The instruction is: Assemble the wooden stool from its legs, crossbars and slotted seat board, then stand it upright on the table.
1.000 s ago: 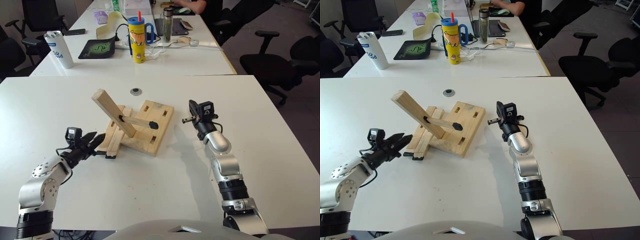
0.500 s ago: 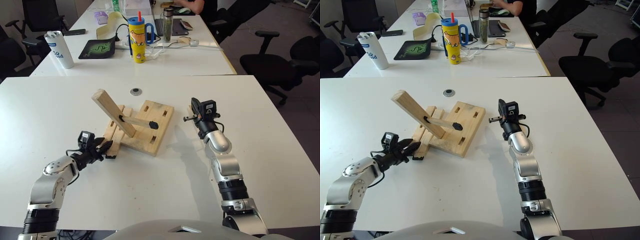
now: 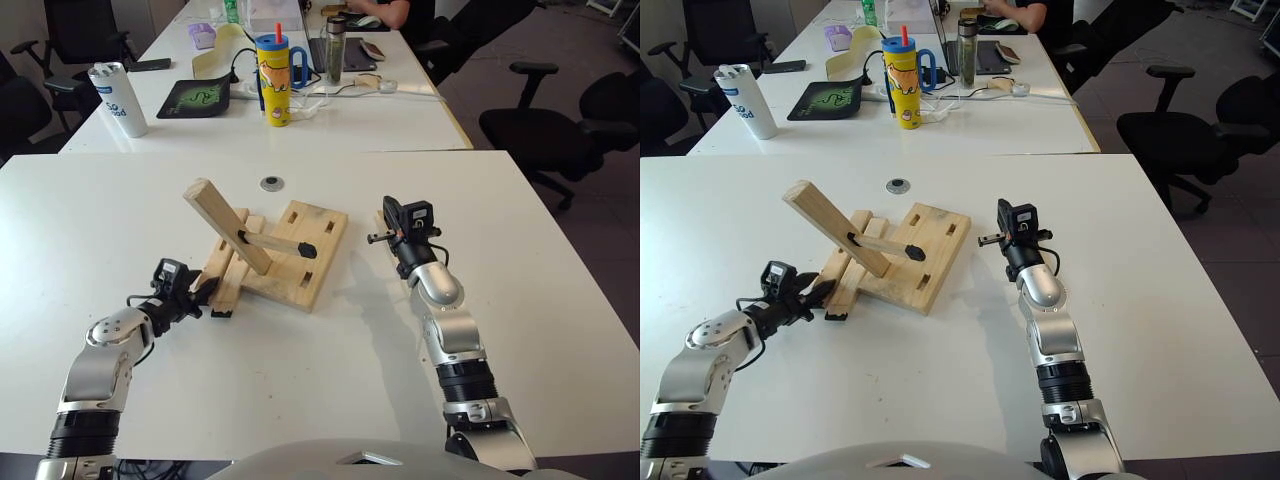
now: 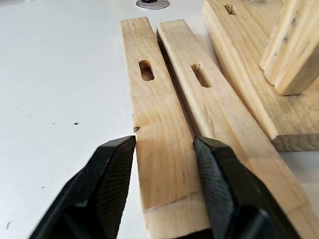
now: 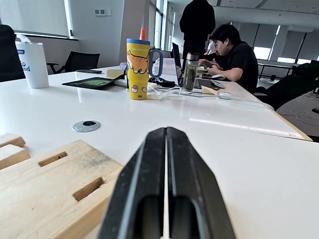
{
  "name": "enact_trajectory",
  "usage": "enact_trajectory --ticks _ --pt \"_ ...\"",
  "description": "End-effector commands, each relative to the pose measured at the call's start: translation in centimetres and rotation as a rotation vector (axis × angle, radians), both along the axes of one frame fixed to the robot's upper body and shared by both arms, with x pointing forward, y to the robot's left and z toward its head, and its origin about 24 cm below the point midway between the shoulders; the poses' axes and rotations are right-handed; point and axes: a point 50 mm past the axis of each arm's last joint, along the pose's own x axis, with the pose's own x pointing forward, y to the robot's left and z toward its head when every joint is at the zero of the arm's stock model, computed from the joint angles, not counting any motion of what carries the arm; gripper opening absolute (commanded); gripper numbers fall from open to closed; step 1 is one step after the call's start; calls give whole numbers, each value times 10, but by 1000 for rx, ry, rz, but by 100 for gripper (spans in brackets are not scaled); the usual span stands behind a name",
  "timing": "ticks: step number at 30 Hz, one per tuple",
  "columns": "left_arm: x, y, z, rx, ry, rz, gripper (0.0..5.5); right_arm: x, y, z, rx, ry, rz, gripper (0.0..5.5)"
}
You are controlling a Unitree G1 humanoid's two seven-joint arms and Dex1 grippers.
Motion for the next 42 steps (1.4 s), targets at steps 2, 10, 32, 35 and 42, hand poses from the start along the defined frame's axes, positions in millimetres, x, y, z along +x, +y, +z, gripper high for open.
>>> enact_trajectory --ticks 2,10,32,35,42 --pt "-3 11 -6 32 50 66 215 -1 -3 2 -8 -15 -11 0" --pt "5 -2 10 -101 11 85 270 -1 -1 2 -9 -20 -8 0" --pt "3 -3 -6 -8 49 118 249 0 0 2 -14 -15 12 0" --pt "4 -5 -8 -12 55 116 209 1 0 4 -13 -23 11 0" --pt "6 -5 -10 -11 40 141 201 3 -2 6 -16 -31 11 0"
